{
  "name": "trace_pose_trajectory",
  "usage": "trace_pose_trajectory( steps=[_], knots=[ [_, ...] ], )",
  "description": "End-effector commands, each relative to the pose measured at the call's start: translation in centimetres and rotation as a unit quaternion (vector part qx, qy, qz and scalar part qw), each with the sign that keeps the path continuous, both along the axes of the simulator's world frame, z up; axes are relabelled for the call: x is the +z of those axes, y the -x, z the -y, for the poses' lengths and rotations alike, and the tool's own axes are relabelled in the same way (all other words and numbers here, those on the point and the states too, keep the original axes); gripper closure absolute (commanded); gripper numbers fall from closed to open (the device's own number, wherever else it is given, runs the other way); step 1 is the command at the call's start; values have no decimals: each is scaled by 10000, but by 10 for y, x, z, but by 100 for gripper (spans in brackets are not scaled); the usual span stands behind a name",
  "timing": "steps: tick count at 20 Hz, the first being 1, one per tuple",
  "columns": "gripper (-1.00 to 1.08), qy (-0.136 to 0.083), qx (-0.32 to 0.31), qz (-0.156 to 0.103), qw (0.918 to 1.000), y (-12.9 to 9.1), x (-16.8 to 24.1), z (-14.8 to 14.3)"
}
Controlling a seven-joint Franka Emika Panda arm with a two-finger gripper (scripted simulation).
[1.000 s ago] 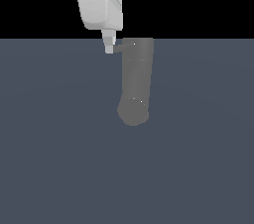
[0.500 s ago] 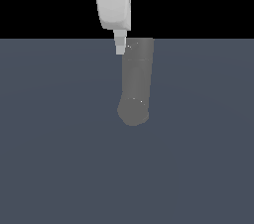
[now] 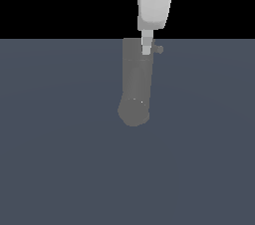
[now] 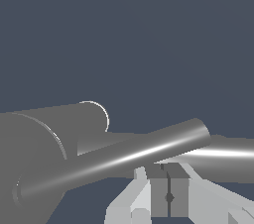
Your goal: Turn on the faucet by rotating a designated handle.
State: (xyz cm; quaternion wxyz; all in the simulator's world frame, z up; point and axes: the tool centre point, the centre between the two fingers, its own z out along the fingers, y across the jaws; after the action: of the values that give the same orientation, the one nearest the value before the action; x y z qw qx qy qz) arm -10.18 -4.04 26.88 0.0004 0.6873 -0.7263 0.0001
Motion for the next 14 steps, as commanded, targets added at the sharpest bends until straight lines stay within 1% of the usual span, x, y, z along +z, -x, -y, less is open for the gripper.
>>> trace_pose_trajectory(
  steps=[1,2,3,14],
  knots=[
    [108,-3,-256,2,9997,4,0,39],
    [108,-3,-256,2,9997,4,0,39],
    [108,0,-8,0,10000,1,0,10],
    [108,0,-92,2,10000,-23,0,45]
  ],
)
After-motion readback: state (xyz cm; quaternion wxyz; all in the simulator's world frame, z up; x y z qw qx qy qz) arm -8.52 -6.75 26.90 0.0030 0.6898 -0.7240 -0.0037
